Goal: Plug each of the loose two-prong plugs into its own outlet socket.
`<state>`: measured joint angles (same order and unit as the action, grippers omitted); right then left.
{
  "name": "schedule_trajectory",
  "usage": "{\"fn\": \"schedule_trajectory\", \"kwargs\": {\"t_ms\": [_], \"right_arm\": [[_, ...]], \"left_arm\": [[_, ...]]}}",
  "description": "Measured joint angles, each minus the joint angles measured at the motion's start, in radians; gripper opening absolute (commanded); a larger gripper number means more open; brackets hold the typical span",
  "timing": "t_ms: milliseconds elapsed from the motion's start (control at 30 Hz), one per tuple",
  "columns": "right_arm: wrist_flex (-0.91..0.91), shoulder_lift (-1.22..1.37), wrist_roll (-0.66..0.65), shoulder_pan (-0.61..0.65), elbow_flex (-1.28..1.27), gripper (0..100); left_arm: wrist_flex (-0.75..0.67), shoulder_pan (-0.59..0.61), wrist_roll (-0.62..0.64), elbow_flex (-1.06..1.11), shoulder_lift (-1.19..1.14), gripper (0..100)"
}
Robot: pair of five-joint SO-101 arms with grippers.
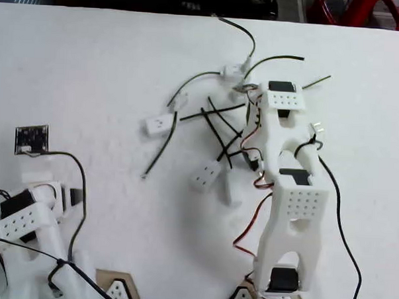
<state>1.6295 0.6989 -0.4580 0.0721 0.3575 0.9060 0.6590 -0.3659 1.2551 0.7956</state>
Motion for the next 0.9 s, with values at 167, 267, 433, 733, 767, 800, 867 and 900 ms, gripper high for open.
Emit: {"fn": "schedule_trajectory", "kwargs": {"t_ms": [167, 267, 433, 733, 767, 800, 867, 900], "right_arm": [[0.002, -0.002, 0.0, 0.006, 0.0, 9.5], [-0.002, -0.002, 0.0, 0.002, 0.002, 7.8], [-0.005, 0.0, 0.0, 0.0, 0.021, 3.3], [0.009, 0.0, 0.0, 0.005, 0.023, 11.5], [0.017, 0.0, 0.0, 0.006, 0.023, 11.5], [0.023, 0.0, -0.002, 0.008, 0.023, 10.9], [0.026, 0.0, 0.0, 0.006, 0.025, 9.0], [0.026, 0.0, 0.0, 0.006, 0.025, 8.0]], "left_arm": [[0.0, 0.0, 0.0, 0.0, 0.0, 29], [0.0, 0.0, 0.0, 0.0, 0.0, 29], [0.0, 0.0, 0.0, 0.0, 0.0, 29], [0.0, 0.0, 0.0, 0.0, 0.0, 29], [0.0, 0.0, 0.0, 0.0, 0.0, 29], [0.0, 0.0, 0.0, 0.0, 0.0, 29], [0.0, 0.0, 0.0, 0.0, 0.0, 29], [0.0, 0.0, 0.0, 0.0, 0.0, 29]]}}
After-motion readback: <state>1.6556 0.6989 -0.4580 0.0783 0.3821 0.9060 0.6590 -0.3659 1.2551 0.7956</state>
